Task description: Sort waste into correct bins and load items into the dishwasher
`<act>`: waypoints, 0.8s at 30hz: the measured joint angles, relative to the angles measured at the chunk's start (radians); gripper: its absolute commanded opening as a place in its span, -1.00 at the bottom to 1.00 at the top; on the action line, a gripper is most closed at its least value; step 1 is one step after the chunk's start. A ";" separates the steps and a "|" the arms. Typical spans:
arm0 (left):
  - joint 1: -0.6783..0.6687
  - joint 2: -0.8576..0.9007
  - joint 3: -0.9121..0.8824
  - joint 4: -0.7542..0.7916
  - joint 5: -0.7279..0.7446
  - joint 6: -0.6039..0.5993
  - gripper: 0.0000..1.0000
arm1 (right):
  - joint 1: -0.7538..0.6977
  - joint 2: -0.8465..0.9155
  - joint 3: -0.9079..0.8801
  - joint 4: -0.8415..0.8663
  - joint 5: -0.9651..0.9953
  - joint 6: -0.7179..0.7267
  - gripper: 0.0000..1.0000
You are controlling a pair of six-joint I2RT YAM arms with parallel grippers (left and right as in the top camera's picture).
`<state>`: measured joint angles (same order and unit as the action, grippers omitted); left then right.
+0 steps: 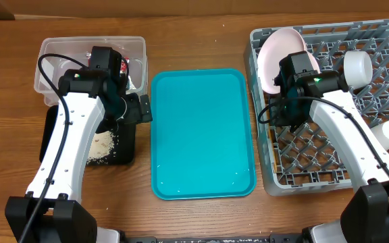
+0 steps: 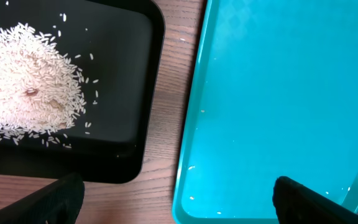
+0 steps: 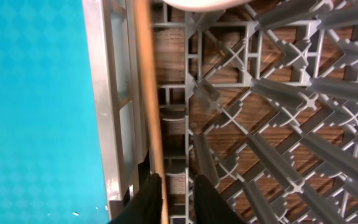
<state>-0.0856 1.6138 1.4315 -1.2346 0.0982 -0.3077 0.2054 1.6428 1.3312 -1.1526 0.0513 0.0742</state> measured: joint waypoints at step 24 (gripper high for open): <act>-0.183 0.000 0.000 0.021 0.021 0.129 0.99 | -0.057 0.000 0.094 -0.044 -0.257 0.003 1.00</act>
<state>-0.2687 1.6138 1.4315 -1.2140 0.1188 -0.1783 0.1486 1.6432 1.4250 -1.1969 -0.2062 0.0772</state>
